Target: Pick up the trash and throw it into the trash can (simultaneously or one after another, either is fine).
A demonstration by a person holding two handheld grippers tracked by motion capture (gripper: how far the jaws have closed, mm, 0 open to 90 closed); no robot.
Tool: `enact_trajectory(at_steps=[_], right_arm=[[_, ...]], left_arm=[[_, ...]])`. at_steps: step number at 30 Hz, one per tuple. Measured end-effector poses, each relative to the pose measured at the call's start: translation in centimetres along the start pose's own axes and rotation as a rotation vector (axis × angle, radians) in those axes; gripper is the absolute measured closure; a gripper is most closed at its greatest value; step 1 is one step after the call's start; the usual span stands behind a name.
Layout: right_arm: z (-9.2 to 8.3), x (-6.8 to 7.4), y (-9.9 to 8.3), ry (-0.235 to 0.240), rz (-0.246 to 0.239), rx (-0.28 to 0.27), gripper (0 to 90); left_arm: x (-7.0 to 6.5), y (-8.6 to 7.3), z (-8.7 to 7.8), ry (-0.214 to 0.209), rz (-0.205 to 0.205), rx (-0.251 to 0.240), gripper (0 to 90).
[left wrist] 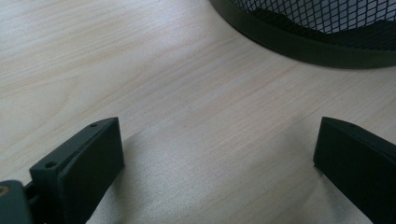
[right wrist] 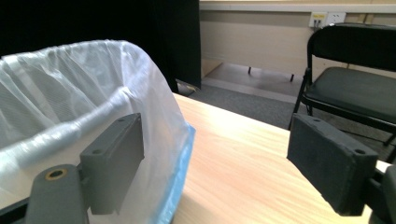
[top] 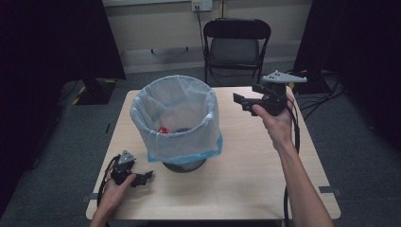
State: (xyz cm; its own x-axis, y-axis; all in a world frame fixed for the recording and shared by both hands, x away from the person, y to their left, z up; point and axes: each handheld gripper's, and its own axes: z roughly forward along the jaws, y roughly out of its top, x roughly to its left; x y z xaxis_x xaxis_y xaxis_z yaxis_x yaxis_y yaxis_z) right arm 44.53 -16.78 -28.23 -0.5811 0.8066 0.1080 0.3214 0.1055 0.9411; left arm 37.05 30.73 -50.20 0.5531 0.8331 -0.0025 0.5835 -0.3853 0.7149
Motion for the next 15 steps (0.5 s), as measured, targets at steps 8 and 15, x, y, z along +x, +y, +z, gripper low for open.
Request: enact_trajectory(at_steps=[8, 15], right_arm=[[-0.9, -1.2, -1.5, -0.032, 0.014, 0.024, 17.9], [-1.7, -2.3, -3.3, -0.06, 0.037, 0.047, 17.5]], left_arm=[[0.0, 0.0, 0.0, -0.001, 0.0, 0.0, 0.9], [0.0, 0.0, 0.0, -0.001, 0.001, 0.0, 0.9]])
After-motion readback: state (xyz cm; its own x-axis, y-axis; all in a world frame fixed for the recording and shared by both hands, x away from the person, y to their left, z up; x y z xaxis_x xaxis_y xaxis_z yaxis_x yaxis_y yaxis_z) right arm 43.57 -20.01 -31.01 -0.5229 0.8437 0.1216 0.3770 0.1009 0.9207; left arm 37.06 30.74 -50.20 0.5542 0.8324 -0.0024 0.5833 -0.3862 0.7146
